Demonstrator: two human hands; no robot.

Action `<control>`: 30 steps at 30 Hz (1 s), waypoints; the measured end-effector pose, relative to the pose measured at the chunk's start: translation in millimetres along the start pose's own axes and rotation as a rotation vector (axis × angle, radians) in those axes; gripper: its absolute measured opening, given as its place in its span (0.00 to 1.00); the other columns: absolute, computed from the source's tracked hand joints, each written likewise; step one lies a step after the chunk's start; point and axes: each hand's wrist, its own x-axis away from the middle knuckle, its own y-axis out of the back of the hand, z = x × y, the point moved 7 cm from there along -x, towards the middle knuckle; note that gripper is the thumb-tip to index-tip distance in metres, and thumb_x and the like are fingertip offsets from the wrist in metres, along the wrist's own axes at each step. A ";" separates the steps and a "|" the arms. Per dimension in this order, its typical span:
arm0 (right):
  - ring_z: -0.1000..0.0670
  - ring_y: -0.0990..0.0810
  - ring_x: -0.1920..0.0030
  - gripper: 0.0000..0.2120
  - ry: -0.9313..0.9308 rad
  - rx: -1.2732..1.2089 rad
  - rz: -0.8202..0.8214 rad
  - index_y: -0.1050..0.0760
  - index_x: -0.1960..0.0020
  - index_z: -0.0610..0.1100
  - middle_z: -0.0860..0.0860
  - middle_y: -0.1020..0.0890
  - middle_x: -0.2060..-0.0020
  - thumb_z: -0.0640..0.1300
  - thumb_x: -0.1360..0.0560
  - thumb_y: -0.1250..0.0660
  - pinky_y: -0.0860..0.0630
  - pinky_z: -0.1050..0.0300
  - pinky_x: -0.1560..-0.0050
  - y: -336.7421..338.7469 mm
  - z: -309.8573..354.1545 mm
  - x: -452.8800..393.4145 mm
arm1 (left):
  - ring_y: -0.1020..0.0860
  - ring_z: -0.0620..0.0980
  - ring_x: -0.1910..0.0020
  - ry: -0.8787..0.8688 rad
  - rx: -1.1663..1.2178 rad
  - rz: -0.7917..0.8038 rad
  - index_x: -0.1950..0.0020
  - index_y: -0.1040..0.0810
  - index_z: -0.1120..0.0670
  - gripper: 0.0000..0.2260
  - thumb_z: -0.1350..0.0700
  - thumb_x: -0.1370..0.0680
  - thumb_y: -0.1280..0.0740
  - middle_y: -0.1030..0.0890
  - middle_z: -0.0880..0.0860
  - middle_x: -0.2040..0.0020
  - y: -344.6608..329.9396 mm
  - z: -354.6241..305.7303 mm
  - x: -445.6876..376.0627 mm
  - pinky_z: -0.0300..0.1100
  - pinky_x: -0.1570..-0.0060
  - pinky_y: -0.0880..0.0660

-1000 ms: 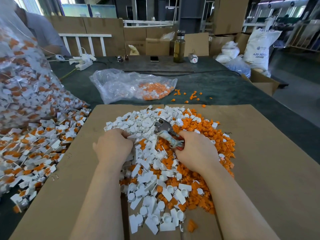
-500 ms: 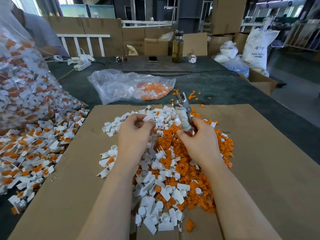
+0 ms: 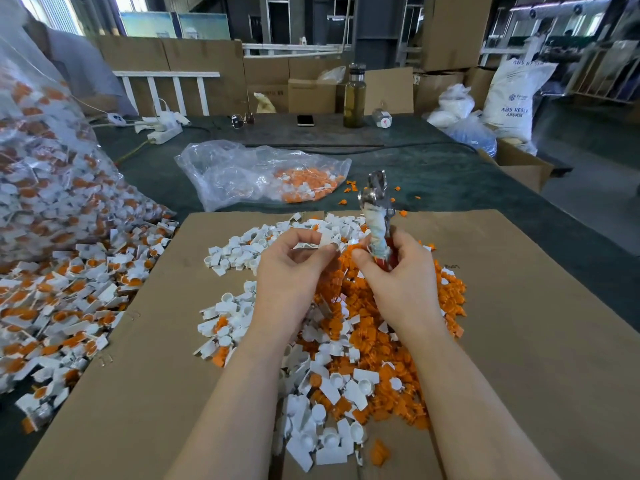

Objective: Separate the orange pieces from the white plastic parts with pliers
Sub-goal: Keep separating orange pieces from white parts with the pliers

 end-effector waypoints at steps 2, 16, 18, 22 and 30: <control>0.63 0.24 0.67 0.06 0.006 -0.049 -0.020 0.22 0.50 0.49 0.62 0.22 0.68 0.45 0.25 0.29 0.31 0.72 0.66 1.9 0.8 0.1 | 0.15 0.52 0.57 -0.015 -0.002 -0.024 0.57 0.19 0.49 0.05 0.58 0.25 0.25 0.14 0.52 0.60 0.8 -1.2 0.4 0.49 0.50 0.19; 0.66 0.24 0.66 0.06 0.062 -0.066 -0.056 0.22 0.50 0.45 0.60 0.24 0.68 0.45 0.25 0.28 0.30 0.73 0.65 0.7 8.4 3.1 | 0.17 0.46 0.67 0.101 0.249 0.001 0.60 0.20 0.58 0.05 0.64 0.27 0.26 0.16 0.53 0.68 -10.5 0.0 8.6 0.36 0.65 0.21; 0.65 0.24 0.66 0.06 0.068 -0.041 -0.068 0.23 0.50 0.46 0.60 0.24 0.69 0.47 0.25 0.29 0.30 0.73 0.67 1.3 9.4 3.4 | 0.17 0.47 0.66 0.105 0.252 0.005 0.62 0.19 0.57 0.06 0.64 0.27 0.26 0.16 0.53 0.67 -11.0 0.3 8.8 0.36 0.64 0.21; 0.65 0.24 0.65 0.08 0.073 -0.002 -0.105 0.23 0.49 0.47 0.60 0.24 0.68 0.48 0.25 0.29 0.30 0.73 0.66 3.6 9.8 4.1 | 0.16 0.49 0.65 0.114 0.284 0.025 0.62 0.17 0.56 0.06 0.64 0.28 0.25 0.16 0.55 0.66 -12.8 -0.3 9.6 0.36 0.64 0.22; 0.61 0.23 0.63 0.09 0.085 0.038 -0.167 0.23 0.48 0.46 0.62 0.23 0.63 0.48 0.25 0.29 0.30 0.70 0.63 4.6 10.1 6.0 | 0.15 0.50 0.64 -0.016 0.157 -0.034 0.63 0.16 0.55 0.07 0.65 0.30 0.23 0.15 0.54 0.65 -10.3 -12.3 12.6 0.38 0.62 0.20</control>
